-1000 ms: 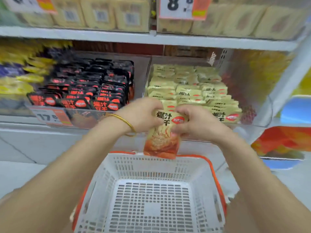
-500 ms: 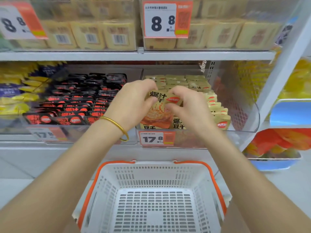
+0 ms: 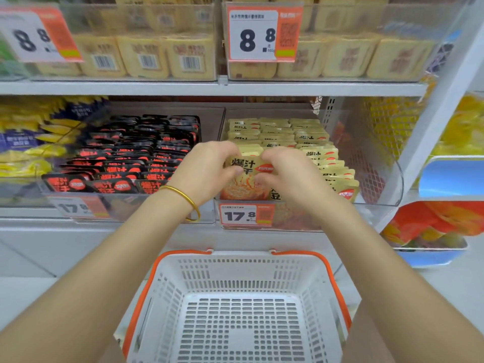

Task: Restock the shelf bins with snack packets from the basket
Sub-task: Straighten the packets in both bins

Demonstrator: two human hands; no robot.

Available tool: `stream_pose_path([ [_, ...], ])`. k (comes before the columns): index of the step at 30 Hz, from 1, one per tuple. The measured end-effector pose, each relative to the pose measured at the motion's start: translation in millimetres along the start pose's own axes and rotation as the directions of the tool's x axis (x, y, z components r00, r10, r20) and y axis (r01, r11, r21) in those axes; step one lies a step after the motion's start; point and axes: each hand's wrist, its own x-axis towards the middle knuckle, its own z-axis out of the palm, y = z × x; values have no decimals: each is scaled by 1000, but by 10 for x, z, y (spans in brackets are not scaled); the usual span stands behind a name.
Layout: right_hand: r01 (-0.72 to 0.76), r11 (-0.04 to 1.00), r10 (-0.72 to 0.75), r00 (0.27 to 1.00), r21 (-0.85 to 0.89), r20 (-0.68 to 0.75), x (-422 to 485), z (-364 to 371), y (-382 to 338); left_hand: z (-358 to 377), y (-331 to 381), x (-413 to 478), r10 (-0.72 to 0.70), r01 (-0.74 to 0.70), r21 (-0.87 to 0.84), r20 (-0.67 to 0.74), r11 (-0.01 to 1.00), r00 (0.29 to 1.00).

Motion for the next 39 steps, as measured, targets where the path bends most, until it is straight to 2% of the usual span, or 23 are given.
stream_pose_path([
  [4, -10, 992, 23, 994, -128, 105, 100, 16, -55, 82, -90, 24, -82, 77, 52, 104, 996, 991],
  [7, 54, 970, -26, 992, -237, 121, 101, 79, -95, 155, -124, 27, -69, 45, 159, 152, 986, 986],
  [10, 58, 979, -42, 996, -194, 85, 108, 70, -75, 157, -110, 47, -61, 18, 240, 174, 971, 983],
  [13, 22, 991, -16, 999, -130, 47, 131, 37, -7, 144, -124, 58, -41, 21, 162, 124, 987, 991],
  [16, 53, 987, -44, 997, -150, 59, 158, 51, 6, 161, -137, 51, -50, 39, 137, 83, 990, 995],
  [23, 128, 957, -100, 988, -259, 118, 174, 101, -61, 240, -162, 87, -96, 50, 267, 159, 962, 983],
  [29, 202, 897, -157, 977, -393, 144, 115, 250, -83, 325, -145, 12, -74, -15, 425, 191, 905, 979],
  [35, 122, 957, -101, 991, -263, 89, 88, 225, 12, 295, -163, -2, -69, -30, 416, 221, 909, 973],
  [39, 180, 908, -151, 983, -379, 107, 114, 283, -38, 317, -111, 31, -44, -94, 504, 254, 858, 966],
])
